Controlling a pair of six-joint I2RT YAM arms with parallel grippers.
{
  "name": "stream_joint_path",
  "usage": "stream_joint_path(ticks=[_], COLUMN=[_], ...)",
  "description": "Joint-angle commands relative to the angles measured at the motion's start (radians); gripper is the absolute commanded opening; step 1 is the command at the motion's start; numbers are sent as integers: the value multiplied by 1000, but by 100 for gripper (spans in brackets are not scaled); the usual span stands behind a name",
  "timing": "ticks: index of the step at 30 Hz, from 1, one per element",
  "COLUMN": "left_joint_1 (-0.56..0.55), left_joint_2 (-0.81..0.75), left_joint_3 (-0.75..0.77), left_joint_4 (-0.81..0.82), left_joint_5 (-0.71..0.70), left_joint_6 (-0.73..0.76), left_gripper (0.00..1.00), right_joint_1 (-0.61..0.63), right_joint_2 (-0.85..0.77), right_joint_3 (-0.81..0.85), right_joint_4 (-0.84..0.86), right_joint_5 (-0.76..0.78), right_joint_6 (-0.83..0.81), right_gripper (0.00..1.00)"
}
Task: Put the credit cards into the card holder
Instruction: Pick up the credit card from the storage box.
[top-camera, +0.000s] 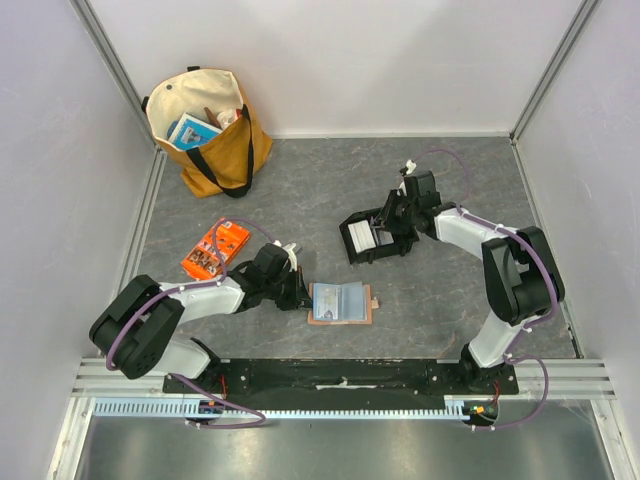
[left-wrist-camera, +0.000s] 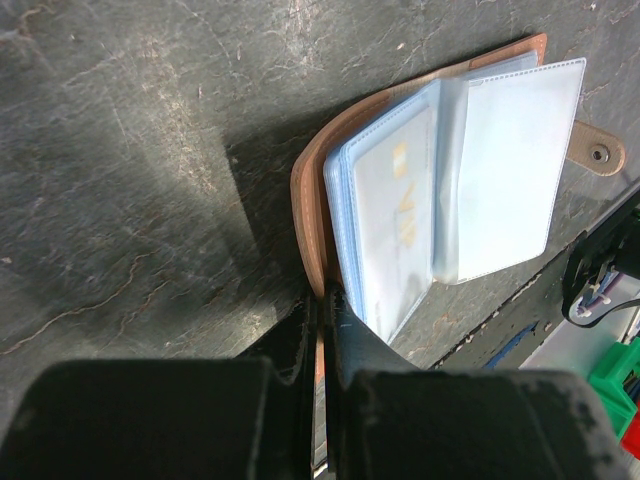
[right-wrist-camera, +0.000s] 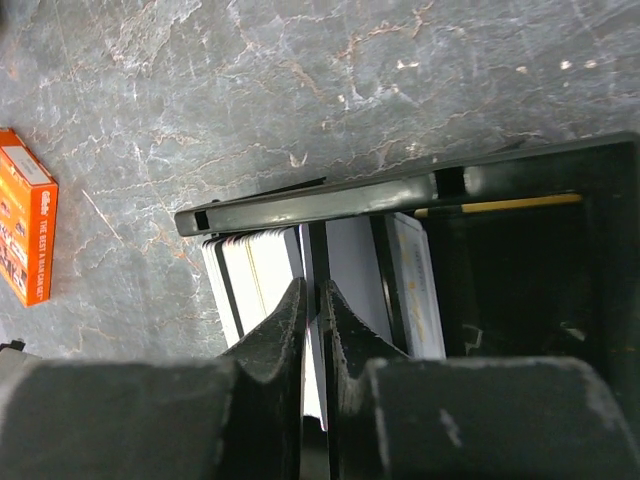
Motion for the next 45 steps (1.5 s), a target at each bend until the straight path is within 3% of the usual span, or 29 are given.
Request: stream_joint_path(ticks=[1, 10, 19, 20, 27, 36, 45], left_joint_1=[-1, -1, -3, -1, -3, -1, -1], left_joint_2=[29, 38, 49, 49, 43, 33, 30], left_joint_3=[-21, -21, -18, -18, -18, -16, -16], left_joint_4=[-65, -58, -53, -53, -56, -56, -61], left_joint_5=[-51, -48, -43, -44, -43, -43, -38], left_joint_6=[36, 36, 37, 37, 37, 36, 37], left_gripper=[2, 2, 2, 2, 2, 2, 2], right_joint_1=[-18, -25, -10, -2, 30, 99, 215], right_joint_2=[-40, -13, 32, 33, -23, -111, -100], right_joint_3=[-5, 7, 30, 36, 84, 153, 194], right_joint_4=[3, -40, -77, -89, -124, -235, -325], right_joint_5=[-13, 24, 25, 39, 99, 261, 554], right_joint_6=[-8, -41, -83, -91, -132, -242, -227], right_gripper=[12, 13, 31, 31, 0, 1, 0])
